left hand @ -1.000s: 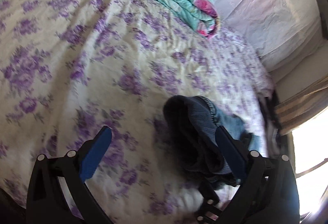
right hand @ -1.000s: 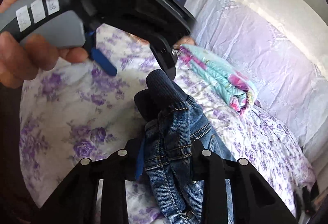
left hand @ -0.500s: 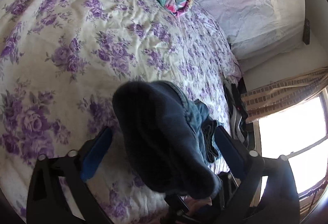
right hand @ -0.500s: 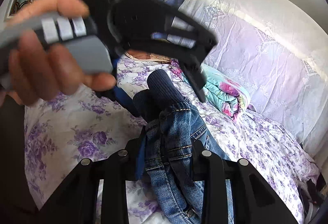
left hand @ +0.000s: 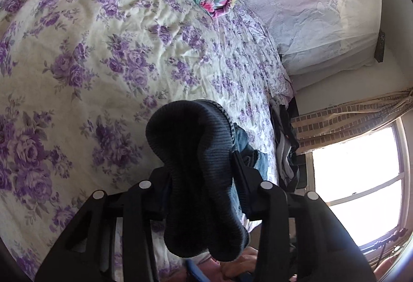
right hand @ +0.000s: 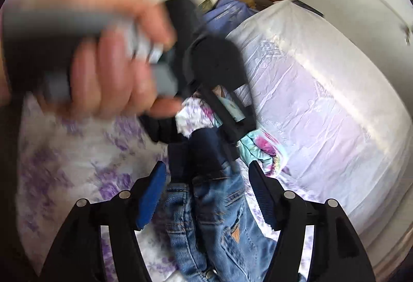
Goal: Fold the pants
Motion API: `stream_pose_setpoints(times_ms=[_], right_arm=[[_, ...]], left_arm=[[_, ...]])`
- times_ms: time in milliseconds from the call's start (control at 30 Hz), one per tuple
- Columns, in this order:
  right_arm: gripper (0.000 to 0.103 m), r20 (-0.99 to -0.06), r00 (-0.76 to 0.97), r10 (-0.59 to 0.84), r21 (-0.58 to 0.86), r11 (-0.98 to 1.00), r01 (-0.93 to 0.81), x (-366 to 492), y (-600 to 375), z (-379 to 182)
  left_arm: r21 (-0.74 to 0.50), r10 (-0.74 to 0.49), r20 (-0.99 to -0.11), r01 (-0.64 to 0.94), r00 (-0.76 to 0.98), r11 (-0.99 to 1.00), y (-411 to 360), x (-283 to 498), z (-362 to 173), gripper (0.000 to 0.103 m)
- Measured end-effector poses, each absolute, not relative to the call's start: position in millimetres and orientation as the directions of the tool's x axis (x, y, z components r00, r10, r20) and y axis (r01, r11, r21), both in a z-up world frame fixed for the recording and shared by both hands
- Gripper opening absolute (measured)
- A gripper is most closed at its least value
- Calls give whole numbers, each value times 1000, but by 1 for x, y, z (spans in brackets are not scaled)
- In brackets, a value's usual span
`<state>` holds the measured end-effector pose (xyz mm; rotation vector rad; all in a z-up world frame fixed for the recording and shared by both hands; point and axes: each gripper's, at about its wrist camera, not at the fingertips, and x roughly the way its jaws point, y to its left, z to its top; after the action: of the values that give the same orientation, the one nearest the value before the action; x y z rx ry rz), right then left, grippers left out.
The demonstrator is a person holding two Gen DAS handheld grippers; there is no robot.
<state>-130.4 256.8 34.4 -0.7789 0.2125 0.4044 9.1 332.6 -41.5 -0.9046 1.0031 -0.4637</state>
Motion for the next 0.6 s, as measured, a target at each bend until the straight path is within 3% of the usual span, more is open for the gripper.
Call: stream_pose_setpoints(times_ms=[133,200,267,300,400,433,567,600], right_arm=[[66,-333,914,231,-666,629,-401,-120,270,19],[54,-297,937,186,-696,630,-345,-114,272,12],[39,-322,924,205,-660,651,-375,-113,266,14],[37,-346,913,216,-631,667,-397,-111,262,17],[35,-361,903,232,-587,696,-414,-108,250,23],[34,-362,901,239,-576,703,-418,-105,245,24],[34,-351,894,277,-515,741,-431,-108,228,36],[34,-345,894,285,-496,754,-431,-106,220,39]], left_arm=[[-826,-726,-519,-44,452,562,331,9,-33,39],[-818,-726,-527,-32,441,575,328,7,-27,39],[-774,-687,-576,-25,443,632,326,5,-20,39],[-753,-670,-599,-23,438,658,324,4,-20,40],[-709,-632,-649,-34,424,705,319,2,-19,68],[-690,-614,-660,-27,434,723,317,1,-17,69],[-687,-606,-650,-13,458,727,313,-1,-9,67],[-708,-630,-630,-1,454,706,311,-1,-8,57]])
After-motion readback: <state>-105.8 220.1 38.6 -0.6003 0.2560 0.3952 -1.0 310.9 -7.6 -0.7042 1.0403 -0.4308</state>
